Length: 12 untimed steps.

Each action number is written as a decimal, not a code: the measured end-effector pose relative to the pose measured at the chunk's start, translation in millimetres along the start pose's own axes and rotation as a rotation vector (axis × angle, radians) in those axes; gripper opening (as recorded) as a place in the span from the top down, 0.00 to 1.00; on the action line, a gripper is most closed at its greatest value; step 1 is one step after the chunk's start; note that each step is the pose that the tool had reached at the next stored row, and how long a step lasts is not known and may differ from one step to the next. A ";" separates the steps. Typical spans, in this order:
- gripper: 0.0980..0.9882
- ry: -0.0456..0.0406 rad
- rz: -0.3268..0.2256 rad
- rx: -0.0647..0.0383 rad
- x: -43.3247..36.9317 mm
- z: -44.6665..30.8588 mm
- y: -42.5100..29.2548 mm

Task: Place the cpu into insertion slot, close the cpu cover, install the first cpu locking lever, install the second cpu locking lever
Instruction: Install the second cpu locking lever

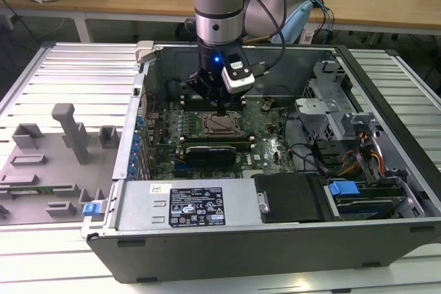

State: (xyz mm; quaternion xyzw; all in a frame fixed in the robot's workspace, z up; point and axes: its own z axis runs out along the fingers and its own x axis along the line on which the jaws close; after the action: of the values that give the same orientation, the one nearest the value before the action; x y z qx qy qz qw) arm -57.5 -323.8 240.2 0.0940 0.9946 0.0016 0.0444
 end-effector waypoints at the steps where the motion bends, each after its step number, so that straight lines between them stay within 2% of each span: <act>1: 0.99 0.0000 0.000 0.000 0.0 -0.1 0.0; 9: 0.99 -0.0001 0.000 0.000 -0.1 -1.0 0.0; 12: 0.99 -0.0004 0.000 0.001 -0.5 -5.1 -0.8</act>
State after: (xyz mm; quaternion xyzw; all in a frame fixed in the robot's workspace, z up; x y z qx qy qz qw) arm -57.6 -324.6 245.3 0.0940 0.9946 0.0011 0.0445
